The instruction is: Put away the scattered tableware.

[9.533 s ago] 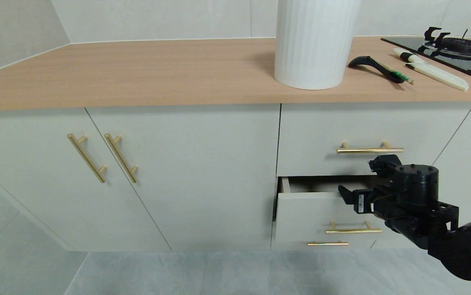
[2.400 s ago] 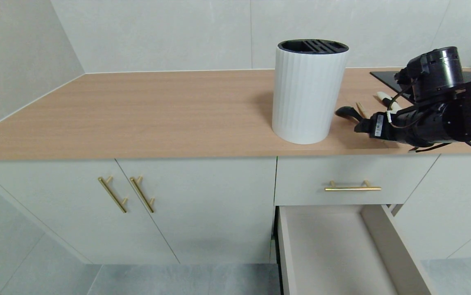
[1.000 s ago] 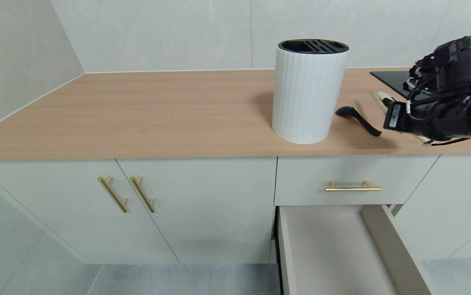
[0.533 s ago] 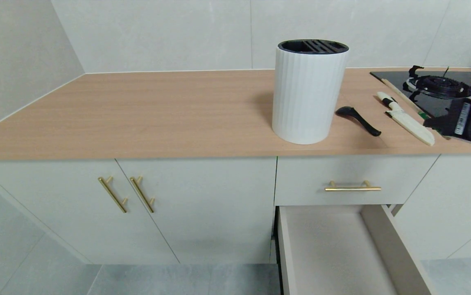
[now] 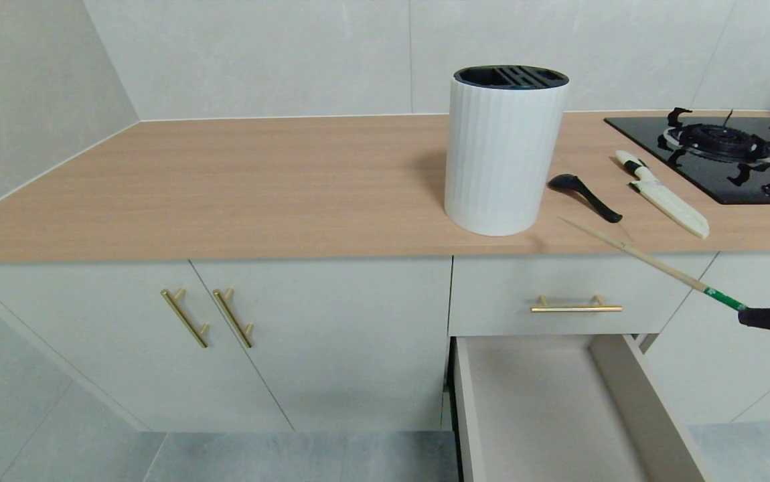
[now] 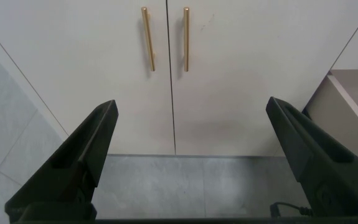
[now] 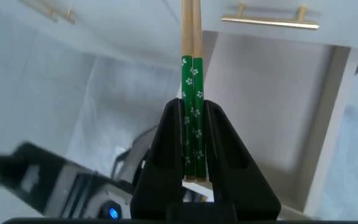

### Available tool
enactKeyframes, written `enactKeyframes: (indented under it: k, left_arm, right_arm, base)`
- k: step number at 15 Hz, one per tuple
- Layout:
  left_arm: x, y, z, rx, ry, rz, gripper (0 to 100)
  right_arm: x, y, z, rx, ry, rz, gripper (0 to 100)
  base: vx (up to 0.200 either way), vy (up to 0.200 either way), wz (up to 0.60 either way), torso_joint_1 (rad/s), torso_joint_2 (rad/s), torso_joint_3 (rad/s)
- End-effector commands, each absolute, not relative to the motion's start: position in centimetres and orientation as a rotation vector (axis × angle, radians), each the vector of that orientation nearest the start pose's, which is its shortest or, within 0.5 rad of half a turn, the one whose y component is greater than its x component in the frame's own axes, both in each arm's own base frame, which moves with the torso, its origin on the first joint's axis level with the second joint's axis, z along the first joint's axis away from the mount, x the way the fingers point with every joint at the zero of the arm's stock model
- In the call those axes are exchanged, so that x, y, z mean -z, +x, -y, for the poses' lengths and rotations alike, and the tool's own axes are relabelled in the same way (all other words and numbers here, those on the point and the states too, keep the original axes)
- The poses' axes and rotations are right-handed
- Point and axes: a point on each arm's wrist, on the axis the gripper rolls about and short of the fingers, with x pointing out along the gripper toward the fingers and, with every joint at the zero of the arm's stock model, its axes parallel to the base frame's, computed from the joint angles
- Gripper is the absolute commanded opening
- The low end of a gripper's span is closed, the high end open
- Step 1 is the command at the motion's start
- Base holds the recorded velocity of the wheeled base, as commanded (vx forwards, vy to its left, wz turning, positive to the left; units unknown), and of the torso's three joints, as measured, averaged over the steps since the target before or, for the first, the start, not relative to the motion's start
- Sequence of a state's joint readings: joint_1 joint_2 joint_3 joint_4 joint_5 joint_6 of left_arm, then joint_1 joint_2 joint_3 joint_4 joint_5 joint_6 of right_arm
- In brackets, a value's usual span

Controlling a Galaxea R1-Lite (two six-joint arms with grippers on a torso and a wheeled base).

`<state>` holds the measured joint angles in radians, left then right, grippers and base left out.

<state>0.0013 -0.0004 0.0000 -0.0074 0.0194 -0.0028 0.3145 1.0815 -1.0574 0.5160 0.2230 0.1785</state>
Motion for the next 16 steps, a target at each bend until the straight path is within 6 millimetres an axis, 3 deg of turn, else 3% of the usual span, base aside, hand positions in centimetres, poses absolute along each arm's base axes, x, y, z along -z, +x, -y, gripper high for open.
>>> enactKeyframes:
  k: [1, 9, 16]
  left_arm:
    - [-7.6, -2.3, 0.0, -0.021, -0.003, 0.008, 100]
    - [-7.6, -2.3, 0.0, -0.021, -0.003, 0.008, 100]
    - [-7.6, -2.3, 0.0, -0.021, -0.003, 0.008, 100]
  right_arm:
    - [-27.9, 11.1, -4.3, -0.495, 0.131, -0.598, 0]
    - [-24.3, 14.0, -5.6, -0.517, 0.044, -0.767, 0]
    - [-22.3, 14.8, -6.3, -0.546, -0.001, -0.790, 0]
  base:
    - [0.000, 0.000, 0.00, 0.000, 0.00, 0.000]
    - [0.000, 0.000, 0.00, 0.000, 0.00, 0.000]
    - [0.000, 0.000, 0.00, -0.172, 0.39, 0.216]
